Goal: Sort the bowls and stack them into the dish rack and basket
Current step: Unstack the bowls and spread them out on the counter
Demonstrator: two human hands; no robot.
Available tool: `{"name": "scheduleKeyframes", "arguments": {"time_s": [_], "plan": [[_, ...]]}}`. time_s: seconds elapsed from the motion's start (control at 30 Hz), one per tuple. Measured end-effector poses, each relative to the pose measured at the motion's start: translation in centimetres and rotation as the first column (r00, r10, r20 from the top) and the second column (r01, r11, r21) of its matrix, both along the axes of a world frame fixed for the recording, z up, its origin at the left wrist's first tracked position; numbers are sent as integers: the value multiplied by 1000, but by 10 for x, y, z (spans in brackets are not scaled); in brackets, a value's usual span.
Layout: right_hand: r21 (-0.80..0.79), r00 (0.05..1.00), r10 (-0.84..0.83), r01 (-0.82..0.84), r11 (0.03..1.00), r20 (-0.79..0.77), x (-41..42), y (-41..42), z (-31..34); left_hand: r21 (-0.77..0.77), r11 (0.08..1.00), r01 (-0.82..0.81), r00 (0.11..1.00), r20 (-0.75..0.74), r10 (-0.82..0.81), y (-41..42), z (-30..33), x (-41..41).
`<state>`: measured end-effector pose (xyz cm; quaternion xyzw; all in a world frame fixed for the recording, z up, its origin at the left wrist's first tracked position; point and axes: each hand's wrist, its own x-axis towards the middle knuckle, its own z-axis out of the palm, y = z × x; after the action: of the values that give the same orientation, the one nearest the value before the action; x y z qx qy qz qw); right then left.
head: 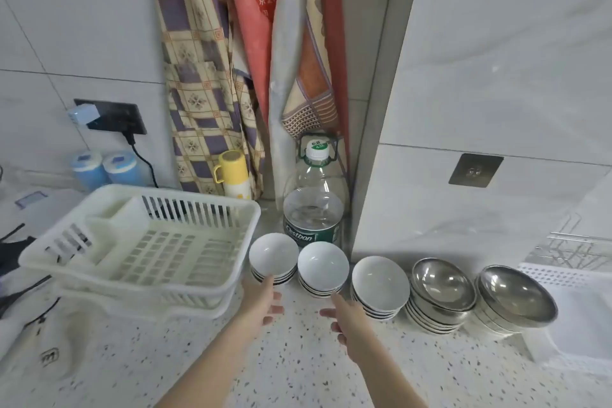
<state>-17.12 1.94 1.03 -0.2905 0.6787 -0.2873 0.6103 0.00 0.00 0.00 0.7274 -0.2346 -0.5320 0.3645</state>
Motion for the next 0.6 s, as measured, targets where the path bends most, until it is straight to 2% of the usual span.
{"name": "scheduleKeyframes", "arguments": {"time_s": [0.2,0.33,0.5,0.6], "plan": [[-71,957,-242,233,970,-159,33,-25,-12,-86,996,-25,998,59,30,-18,-8,16],[-164,906,-333,298,940,-263,48,-36,-16,-134,991,22,998,57,-14,-26,-16,24],[-161,864,-341,302,940,-371,54,-42,-25,-142,990,11,999,-43,-17,-36,-18,27],[-161,859,-348,310,937,-376,54,-46,-29,-173,985,-6,998,-69,-6,-38,-16,27]]}}
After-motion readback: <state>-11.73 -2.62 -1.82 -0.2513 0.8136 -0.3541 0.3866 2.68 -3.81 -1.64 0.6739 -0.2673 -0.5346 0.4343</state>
